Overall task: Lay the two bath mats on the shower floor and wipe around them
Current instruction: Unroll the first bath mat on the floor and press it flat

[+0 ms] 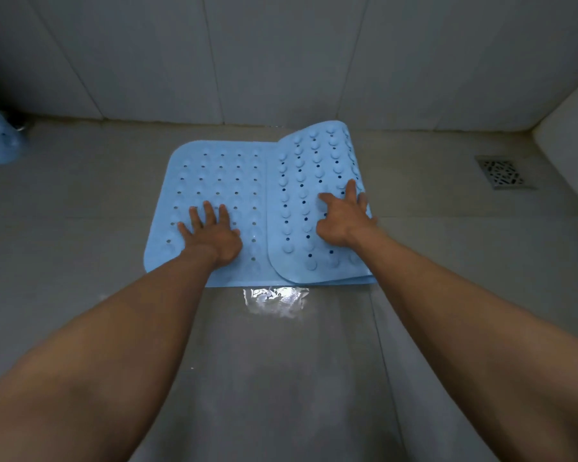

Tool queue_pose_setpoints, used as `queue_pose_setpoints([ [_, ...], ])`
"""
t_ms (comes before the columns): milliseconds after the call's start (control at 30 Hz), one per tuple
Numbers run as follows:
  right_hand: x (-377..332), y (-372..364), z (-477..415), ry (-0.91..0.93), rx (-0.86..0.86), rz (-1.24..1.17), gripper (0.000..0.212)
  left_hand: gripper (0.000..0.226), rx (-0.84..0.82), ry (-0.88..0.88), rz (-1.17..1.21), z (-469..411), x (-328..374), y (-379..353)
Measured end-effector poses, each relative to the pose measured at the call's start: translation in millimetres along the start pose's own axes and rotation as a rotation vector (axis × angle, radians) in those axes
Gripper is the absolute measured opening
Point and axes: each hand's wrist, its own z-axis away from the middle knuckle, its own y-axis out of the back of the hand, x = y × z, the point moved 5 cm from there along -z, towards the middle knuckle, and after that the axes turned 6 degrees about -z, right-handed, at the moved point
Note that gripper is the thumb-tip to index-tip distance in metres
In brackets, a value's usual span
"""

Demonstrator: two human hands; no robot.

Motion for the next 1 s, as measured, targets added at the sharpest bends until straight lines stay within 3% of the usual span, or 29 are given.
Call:
queue_pose_setpoints([
  [67, 10.4, -9.4, 4.9, -0.043, -0.006, 0.015, 0.076, 0.064, 0.046, -0.032, 0.012, 6.1, 13.3, -1.0],
  [167, 14.7, -25.2, 8.8, -0.051, -0.016, 0.063, 0.113, 0.069, 0.027, -0.050, 0.024, 12.2, 10.8, -12.2],
  [267, 17.9, -29.9, 9.0, -0.061, -0.011, 0.090, 0.125, 0.072, 0.005, -0.054, 0.021, 12.6, 4.1, -18.2],
  [600, 44.3, -31.7, 19.5, -0.116, -0.061, 0.026, 0.122, 0.076, -0.051, -0.059, 0.003, 22.5, 2.1, -17.7],
  [833, 54.8, -24.3, 27.3, -0.147, -0.007, 0.068, 0.103, 0.070, -0.048, 0.027, 0.025, 26.8, 21.4, -9.8],
  [900, 45.8, -26.1, 28.5, -0.116, 0.056, 0.174, 0.097, 0.068, -0.032, 0.021, 0.038, 28.8, 38.8, -8.3],
  [1000, 20.6, -37.8, 29.3, 0.096, 0.131, 0.308, 0.083, 0.065, -0.020, 0.011, 0.099, 30.4, 50.1, -15.0],
])
